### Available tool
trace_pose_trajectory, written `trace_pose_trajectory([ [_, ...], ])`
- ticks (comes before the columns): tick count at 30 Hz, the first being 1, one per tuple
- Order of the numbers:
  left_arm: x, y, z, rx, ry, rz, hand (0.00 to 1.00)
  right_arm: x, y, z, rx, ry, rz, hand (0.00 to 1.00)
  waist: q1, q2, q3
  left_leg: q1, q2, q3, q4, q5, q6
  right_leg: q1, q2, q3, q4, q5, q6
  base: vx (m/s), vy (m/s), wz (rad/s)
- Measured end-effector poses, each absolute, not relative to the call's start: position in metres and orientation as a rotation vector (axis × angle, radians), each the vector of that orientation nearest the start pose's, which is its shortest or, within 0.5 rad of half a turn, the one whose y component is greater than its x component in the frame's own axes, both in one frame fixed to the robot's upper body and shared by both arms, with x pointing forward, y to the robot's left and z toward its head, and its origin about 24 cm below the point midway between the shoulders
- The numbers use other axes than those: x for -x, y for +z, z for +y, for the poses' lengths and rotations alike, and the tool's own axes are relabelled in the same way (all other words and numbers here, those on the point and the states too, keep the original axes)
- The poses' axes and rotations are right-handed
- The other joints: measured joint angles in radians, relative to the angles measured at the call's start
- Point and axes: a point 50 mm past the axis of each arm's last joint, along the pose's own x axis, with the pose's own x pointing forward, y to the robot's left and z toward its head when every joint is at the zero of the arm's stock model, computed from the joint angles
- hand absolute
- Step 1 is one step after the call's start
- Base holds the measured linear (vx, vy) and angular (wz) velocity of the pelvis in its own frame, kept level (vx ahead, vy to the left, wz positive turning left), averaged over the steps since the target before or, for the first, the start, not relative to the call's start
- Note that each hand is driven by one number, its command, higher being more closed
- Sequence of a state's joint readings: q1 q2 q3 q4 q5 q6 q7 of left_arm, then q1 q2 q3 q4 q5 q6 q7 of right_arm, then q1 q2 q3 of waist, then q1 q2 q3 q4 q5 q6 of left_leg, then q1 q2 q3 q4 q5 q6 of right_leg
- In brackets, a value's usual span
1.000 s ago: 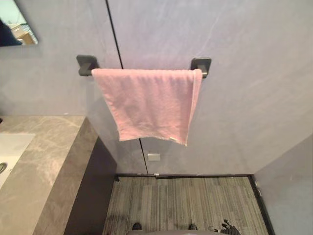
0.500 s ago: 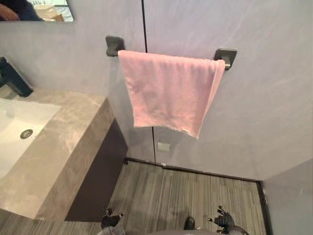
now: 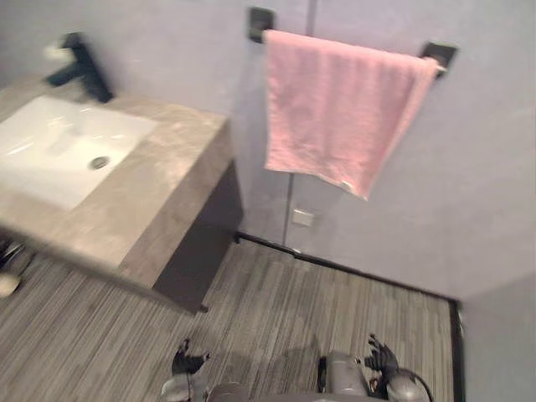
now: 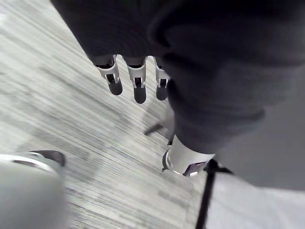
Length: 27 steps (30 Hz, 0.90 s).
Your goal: Organize washtable
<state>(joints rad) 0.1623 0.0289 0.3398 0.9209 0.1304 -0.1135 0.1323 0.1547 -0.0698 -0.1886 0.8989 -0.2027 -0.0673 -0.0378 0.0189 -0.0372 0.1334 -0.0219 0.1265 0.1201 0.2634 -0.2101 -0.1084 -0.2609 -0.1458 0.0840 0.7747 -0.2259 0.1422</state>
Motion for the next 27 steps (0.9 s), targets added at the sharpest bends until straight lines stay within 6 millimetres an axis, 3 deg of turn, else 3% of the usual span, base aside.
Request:
trace_pose_trajectory([
  [1,-0.071,-0.151,0.229,-0.055,0.494,0.999,0.00,-0.090,-0.152,-0.208,0.159,-0.187,1.016,0.00,0.006,-0.020,-0.017,-0.040,-0.016,-0.042,0.009,0.017,-0.014,0.031,0.018,0.062,-0.071,-0.059,0.017,-0.12,-0.297,0.90],
  [3,-0.046,-0.159,0.222,-0.004,0.532,1.098,0.00,-0.084,-0.153,-0.211,0.157,-0.204,1.036,0.00,0.055,0.000,-0.044,-0.097,-0.007,-0.040,-0.032,0.077,-0.012,0.043,0.045,0.081,-0.212,-0.084,0.002,-0.14,-0.260,0.32],
  [5,-0.030,-0.162,0.216,0.029,0.561,1.145,0.00,-0.080,-0.153,-0.219,0.166,-0.228,1.045,0.00,0.068,0.021,-0.047,-0.172,0.010,-0.071,-0.073,0.145,-0.021,0.032,0.063,0.056,-0.313,-0.094,-0.049,-0.25,-0.213,0.60],
  [8,-0.030,-0.162,0.215,0.066,0.584,1.138,0.00,-0.070,-0.154,-0.221,0.156,-0.253,1.066,0.00,0.048,0.038,-0.058,-0.243,0.020,-0.059,-0.073,0.222,-0.013,0.032,0.030,-0.093,-0.305,-0.089,-0.070,-0.23,-0.118,1.52],
  [9,-0.034,-0.161,0.217,0.078,0.601,1.122,0.00,-0.068,-0.155,-0.220,0.147,-0.261,1.072,0.00,0.051,0.029,-0.060,-0.268,0.072,0.115,-0.014,0.209,0.003,0.037,0.004,-0.175,-0.306,-0.082,-0.083,-0.16,-0.010,1.48],
  [10,-0.035,-0.161,0.217,0.080,0.605,1.117,0.00,-0.067,-0.155,-0.219,0.144,-0.263,1.073,0.00,0.051,0.026,-0.059,-0.275,0.090,0.179,0.023,0.193,0.027,0.049,-0.006,-0.211,-0.310,-0.078,-0.086,-0.17,0.030,1.90],
  [11,-0.036,-0.161,0.219,0.078,0.608,1.112,0.00,-0.063,-0.156,-0.217,0.137,-0.265,1.083,0.00,0.046,0.020,-0.058,-0.280,0.110,0.257,0.097,0.160,0.080,0.080,-0.037,-0.296,-0.318,-0.075,-0.086,-0.10,0.111,1.86],
  [12,-0.038,-0.159,0.222,0.078,0.620,1.097,0.00,-0.059,-0.157,-0.214,0.126,-0.277,1.093,0.00,0.048,0.003,-0.061,-0.282,0.120,0.287,0.163,0.124,0.109,0.103,-0.076,-0.369,-0.318,-0.072,-0.081,-0.11,0.160,1.88],
  [14,-0.037,-0.158,0.225,0.083,0.643,1.087,0.00,-0.058,-0.157,-0.213,0.108,-0.294,1.096,0.00,0.053,-0.016,-0.066,-0.281,0.151,0.290,0.256,0.069,0.124,0.139,-0.120,-0.452,-0.337,-0.053,-0.052,-0.06,0.267,1.55],
  [16,-0.034,-0.159,0.225,0.092,0.651,1.097,0.00,-0.055,-0.159,-0.213,0.081,-0.318,1.107,0.00,0.053,-0.012,-0.070,-0.281,0.188,0.276,0.280,0.008,0.089,0.167,-0.143,-0.510,-0.370,-0.024,-0.011,-0.01,0.388,1.20],
  [17,-0.034,-0.159,0.226,0.092,0.654,1.102,0.00,-0.060,-0.161,-0.212,0.077,-0.310,1.117,0.00,0.052,-0.014,-0.073,-0.298,0.140,0.264,0.248,0.011,0.071,0.172,-0.150,-0.521,-0.402,-0.014,0.011,0.00,0.326,0.74],
  [18,-0.033,-0.158,0.231,0.076,0.656,1.103,0.00,-0.060,-0.163,-0.207,0.062,-0.293,1.138,0.00,0.051,-0.032,-0.082,-0.303,0.103,0.255,0.204,0.028,0.082,0.171,-0.151,-0.515,-0.436,-0.015,0.010,-0.01,0.323,1.11],
  [19,-0.038,-0.157,0.238,0.052,0.646,1.091,0.00,-0.056,-0.166,-0.200,0.044,-0.278,1.160,0.00,0.039,-0.059,-0.098,-0.309,0.029,0.212,0.104,0.088,0.099,0.186,-0.134,-0.526,-0.509,-0.009,0.002,-0.02,0.219,1.57],
  [20,-0.053,-0.155,0.238,0.044,0.618,1.058,0.00,-0.052,-0.167,-0.200,0.041,-0.282,1.176,0.00,0.035,-0.058,-0.097,-0.307,-0.030,0.171,0.015,0.137,0.112,0.216,-0.117,-0.557,-0.571,0.022,-0.028,0.00,0.226,1.62],
  [21,-0.056,-0.154,0.238,0.031,0.603,1.052,0.00,-0.053,-0.168,-0.200,0.037,-0.283,1.180,0.00,0.040,-0.059,-0.097,-0.302,-0.053,0.166,-0.017,0.149,0.112,0.221,-0.114,-0.570,-0.588,0.049,-0.035,0.03,0.245,1.27],
  [22,-0.058,-0.154,0.240,0.027,0.605,1.047,0.00,-0.059,-0.167,-0.202,0.040,-0.287,1.171,0.00,0.052,-0.052,-0.096,-0.300,-0.081,0.154,-0.031,0.143,0.117,0.242,-0.128,-0.588,-0.613,0.110,0.001,0.02,0.285,0.64],
  [24,-0.060,-0.154,0.240,0.027,0.603,1.040,0.00,-0.071,-0.164,-0.211,0.059,-0.296,1.136,0.00,0.051,-0.014,-0.077,-0.336,-0.097,0.124,0.037,0.108,0.139,0.268,-0.136,-0.626,-0.619,0.137,0.005,-0.03,0.269,0.54],
  [25,-0.061,-0.153,0.241,0.023,0.604,1.034,0.00,-0.080,-0.162,-0.213,0.063,-0.298,1.112,0.00,0.049,0.009,-0.071,-0.380,-0.094,0.127,0.116,0.051,0.155,0.277,-0.140,-0.648,-0.621,0.138,0.007,-0.06,0.269,0.56],
  [26,-0.061,-0.153,0.241,0.022,0.603,1.035,0.00,-0.083,-0.162,-0.213,0.036,-0.314,1.106,0.00,0.047,0.010,-0.068,-0.407,-0.096,0.159,0.176,-0.016,0.171,0.291,-0.164,-0.696,-0.626,0.117,0.003,-0.05,0.275,0.58],
  [27,-0.061,-0.153,0.241,0.023,0.602,1.039,0.00,-0.081,-0.163,-0.210,0.018,-0.321,1.114,0.00,0.044,-0.004,-0.070,-0.396,-0.094,0.184,0.219,-0.044,0.192,0.294,-0.191,-0.718,-0.624,0.106,0.016,0.06,0.311,0.57],
])
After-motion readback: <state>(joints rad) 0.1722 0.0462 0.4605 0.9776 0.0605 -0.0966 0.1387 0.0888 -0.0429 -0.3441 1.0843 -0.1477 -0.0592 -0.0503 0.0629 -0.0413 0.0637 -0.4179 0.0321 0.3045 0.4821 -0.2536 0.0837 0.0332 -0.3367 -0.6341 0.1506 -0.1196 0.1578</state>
